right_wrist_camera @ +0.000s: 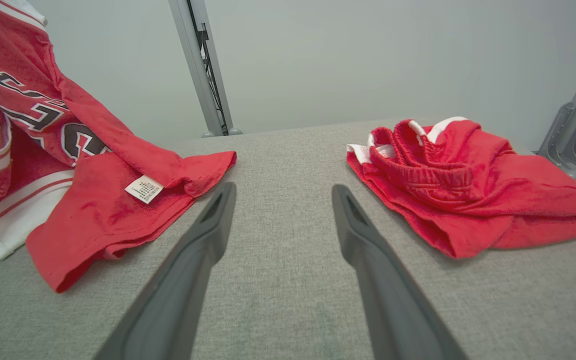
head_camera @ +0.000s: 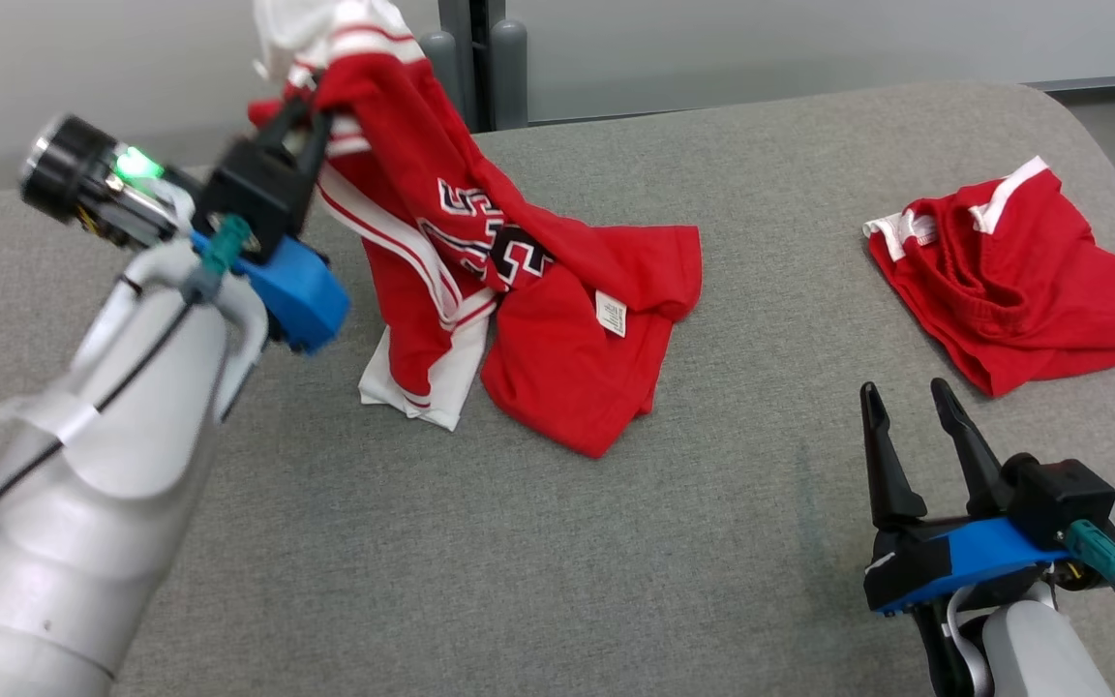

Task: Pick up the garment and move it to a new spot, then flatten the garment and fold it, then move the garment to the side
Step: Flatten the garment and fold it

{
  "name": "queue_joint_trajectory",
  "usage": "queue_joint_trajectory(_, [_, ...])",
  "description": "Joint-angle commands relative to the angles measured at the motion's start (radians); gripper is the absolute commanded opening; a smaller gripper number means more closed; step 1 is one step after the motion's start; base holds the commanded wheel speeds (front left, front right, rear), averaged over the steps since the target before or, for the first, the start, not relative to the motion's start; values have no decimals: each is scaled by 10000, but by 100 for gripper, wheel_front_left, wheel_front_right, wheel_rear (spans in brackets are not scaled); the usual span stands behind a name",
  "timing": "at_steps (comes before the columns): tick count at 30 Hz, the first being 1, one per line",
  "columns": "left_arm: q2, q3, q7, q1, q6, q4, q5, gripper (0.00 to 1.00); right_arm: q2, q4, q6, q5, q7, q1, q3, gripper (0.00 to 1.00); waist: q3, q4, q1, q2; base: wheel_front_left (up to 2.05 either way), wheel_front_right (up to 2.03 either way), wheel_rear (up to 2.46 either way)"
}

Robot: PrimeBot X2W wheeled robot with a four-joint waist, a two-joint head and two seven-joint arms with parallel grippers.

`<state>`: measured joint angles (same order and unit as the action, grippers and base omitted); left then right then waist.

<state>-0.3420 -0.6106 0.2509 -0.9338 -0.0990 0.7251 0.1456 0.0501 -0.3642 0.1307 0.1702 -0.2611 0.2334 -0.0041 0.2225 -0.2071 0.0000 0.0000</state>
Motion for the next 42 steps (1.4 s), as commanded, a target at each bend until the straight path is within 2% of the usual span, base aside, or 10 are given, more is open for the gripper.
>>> queue_joint_trajectory(1, [5,-361,101,725,-57,-169,-178,0,8,90,1,-4,-53,-147,-94,100,-11,63,0,0,0,0,0])
queue_joint_trajectory(10, [-267,-1333,150,3780,125,-1750,-451,0,8,222,1,-124,-54,-416,-439,100,-80,514,0,0,0,0,0])
queue_joint_trajectory(18, [-184,-1794,153,5692,684,-2305,-520,0,11,78,1,-159,-55,-561,-451,100,-360,1051,0,0,0,0,0])
queue_joint_trajectory(19, [-114,-1806,154,5855,687,-2243,-397,26,10,51,1,-147,-55,-559,-412,100,-403,1093,0,0,0,0,0])
queue_joint_trajectory(20, [11,-1721,154,6036,654,-2237,-168,65,10,23,1,-147,-55,-562,-389,100,-446,1131,0,0,0,0,0])
queue_joint_trajectory(21, [144,-1588,154,6183,606,-2293,73,100,11,3,1,-150,-54,-567,-387,100,-475,1167,0,0,0,0,0])
queue_joint_trajectory(26, [602,-738,155,6896,139,-2830,1773,100,13,-64,1,-216,-55,-618,-458,100,-609,1339,0,0,0,0,0])
queue_joint_trajectory(33, [542,327,134,7169,-167,-4002,3539,100,10,-124,1,-302,-56,-674,-581,100,-674,1442,0,0,0,0,0])
queue_joint_trajectory(36, [485,424,-18,6775,-156,-3964,3602,100,10,-172,1,-299,-56,-601,-505,100,-650,1379,0,0,0,0,0])
queue_joint_trajectory(42, [931,178,-345,6036,-196,-3251,3723,100,11,-175,1,-324,-54,-470,-460,100,-518,1214,0,0,0,0,0])
